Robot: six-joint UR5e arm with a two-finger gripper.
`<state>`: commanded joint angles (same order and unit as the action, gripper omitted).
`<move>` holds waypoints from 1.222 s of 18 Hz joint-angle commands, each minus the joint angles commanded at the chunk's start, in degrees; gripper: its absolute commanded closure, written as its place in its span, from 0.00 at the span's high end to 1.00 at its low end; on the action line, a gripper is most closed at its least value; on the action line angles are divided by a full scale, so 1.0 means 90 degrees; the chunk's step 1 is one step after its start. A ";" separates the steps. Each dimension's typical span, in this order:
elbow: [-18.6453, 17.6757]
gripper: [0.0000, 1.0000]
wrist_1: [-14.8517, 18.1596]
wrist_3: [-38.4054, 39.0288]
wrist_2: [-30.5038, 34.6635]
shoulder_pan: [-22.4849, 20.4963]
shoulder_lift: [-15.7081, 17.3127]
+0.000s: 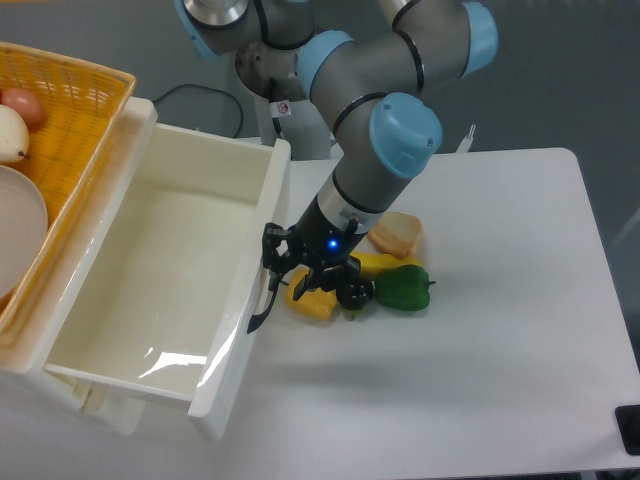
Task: Slide the top white drawer open
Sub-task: 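Release the handle and move the gripper away toward the fruits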
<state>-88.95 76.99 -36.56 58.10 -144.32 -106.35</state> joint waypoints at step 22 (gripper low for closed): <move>0.0146 1.00 -0.0576 -0.0566 -0.0127 -0.1200 0.0088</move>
<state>-87.63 71.81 -41.65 56.95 -155.12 -105.56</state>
